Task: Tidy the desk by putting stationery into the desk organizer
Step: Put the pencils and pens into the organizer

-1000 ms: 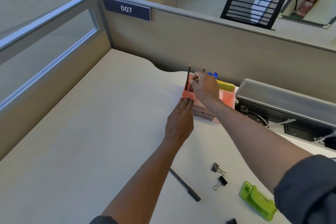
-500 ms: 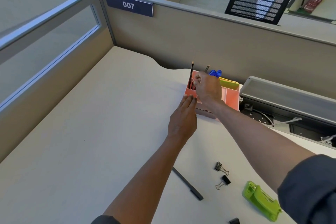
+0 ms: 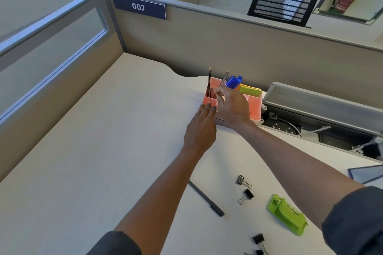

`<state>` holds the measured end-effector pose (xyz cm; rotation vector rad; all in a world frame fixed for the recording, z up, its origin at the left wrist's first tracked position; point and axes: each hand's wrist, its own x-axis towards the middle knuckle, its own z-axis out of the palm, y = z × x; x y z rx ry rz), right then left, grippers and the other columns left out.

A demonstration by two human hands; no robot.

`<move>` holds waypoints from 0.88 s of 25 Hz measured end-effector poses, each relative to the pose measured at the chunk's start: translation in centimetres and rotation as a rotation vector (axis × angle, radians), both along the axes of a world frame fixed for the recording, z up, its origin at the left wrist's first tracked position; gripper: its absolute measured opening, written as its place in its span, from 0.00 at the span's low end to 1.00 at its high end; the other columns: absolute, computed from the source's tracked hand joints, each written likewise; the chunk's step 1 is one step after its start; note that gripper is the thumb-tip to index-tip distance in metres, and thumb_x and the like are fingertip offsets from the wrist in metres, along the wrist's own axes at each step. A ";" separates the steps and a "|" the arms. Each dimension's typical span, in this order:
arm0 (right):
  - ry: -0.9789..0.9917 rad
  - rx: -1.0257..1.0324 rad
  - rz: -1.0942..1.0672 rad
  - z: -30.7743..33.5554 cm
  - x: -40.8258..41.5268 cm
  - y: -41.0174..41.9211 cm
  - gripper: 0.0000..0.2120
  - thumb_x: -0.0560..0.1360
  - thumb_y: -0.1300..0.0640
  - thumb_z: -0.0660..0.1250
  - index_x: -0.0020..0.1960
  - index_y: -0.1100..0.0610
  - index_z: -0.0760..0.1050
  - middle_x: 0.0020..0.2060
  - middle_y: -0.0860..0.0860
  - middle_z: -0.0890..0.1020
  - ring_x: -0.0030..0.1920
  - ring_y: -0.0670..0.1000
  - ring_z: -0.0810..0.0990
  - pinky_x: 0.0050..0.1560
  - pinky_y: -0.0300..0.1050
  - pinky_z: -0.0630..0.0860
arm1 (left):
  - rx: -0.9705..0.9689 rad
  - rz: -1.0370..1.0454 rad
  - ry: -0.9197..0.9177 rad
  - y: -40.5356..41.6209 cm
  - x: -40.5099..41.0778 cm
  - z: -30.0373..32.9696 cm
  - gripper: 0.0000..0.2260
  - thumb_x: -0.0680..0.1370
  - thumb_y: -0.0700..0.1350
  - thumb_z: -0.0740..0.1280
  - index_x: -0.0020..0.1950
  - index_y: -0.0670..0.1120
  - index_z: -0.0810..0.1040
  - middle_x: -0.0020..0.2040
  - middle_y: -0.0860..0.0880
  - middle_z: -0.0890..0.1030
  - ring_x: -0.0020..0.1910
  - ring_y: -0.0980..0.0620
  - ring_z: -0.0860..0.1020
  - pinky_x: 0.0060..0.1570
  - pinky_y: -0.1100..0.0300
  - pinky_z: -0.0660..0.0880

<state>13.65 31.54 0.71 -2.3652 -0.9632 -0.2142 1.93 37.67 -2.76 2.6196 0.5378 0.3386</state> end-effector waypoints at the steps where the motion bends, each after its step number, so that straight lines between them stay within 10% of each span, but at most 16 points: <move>1: -0.004 0.004 -0.002 0.0 -0.4 -0.6 0.04 0.80 0.58 0.64 0.51 0.56 0.78 0.41 0.51 0.84 0.38 0.49 0.78 0.33 0.35 0.65 | 0.002 -0.003 -0.011 -0.1 -0.3 0.2 0.25 0.81 0.44 0.64 0.77 0.46 0.62 0.76 0.47 0.64 0.76 0.48 0.61 0.69 0.50 0.66; 10: 0.156 -0.019 0.101 -0.4 -5.2 -7.7 0.09 0.78 0.61 0.66 0.58 0.56 0.78 0.56 0.52 0.84 0.55 0.55 0.83 0.58 0.52 0.80 | -0.141 0.010 0.053 -3.1 -6.6 1.2 0.21 0.80 0.44 0.64 0.74 0.49 0.67 0.72 0.49 0.70 0.66 0.47 0.74 0.64 0.51 0.72; 22: 0.275 -0.064 0.176 -6.1 -16.8 -18.7 0.13 0.76 0.62 0.64 0.59 0.52 0.77 0.56 0.46 0.82 0.58 0.49 0.78 0.61 0.48 0.74 | 0.018 -0.246 0.111 -10.3 -16.6 -2.5 0.25 0.70 0.27 0.64 0.63 0.46 0.79 0.62 0.48 0.79 0.65 0.47 0.73 0.60 0.53 0.69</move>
